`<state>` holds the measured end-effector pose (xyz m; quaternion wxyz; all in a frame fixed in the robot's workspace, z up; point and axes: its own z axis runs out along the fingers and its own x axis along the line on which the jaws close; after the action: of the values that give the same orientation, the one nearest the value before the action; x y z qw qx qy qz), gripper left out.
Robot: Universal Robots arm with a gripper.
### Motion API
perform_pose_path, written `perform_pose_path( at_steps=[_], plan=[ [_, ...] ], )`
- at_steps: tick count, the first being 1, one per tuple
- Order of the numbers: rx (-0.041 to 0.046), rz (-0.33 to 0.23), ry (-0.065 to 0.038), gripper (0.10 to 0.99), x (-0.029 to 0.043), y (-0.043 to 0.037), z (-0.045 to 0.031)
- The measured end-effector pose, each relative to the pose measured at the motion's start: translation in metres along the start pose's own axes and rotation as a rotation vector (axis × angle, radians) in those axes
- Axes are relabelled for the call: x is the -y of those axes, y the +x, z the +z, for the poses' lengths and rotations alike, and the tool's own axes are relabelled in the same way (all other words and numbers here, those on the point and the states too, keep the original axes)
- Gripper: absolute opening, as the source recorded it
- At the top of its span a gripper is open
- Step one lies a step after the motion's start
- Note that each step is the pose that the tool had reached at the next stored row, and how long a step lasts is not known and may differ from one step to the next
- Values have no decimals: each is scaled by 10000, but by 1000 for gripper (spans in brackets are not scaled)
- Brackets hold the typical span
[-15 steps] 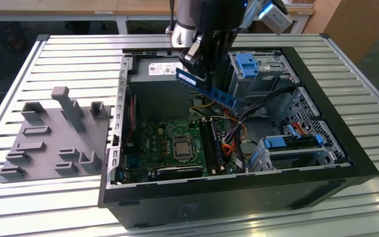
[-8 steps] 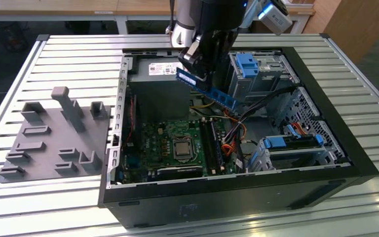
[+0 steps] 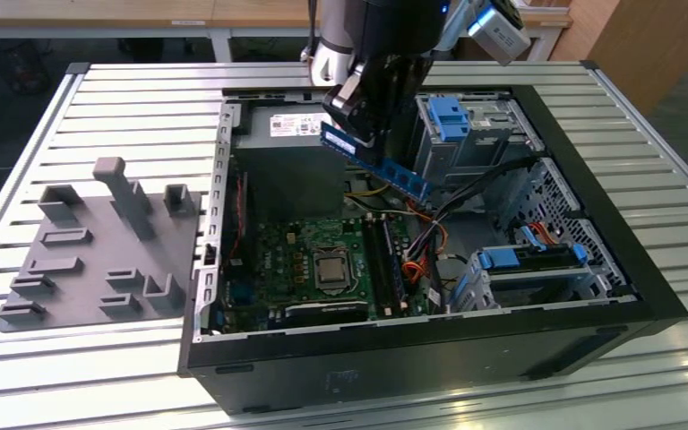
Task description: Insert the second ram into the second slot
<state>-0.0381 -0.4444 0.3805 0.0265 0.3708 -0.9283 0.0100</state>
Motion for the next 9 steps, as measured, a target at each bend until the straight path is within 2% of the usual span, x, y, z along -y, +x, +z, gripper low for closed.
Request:
perform_pose_path(
  at_steps=[9],
  plan=[
    [1, 232, -13, 137, 0, 0, 0]
  ],
)
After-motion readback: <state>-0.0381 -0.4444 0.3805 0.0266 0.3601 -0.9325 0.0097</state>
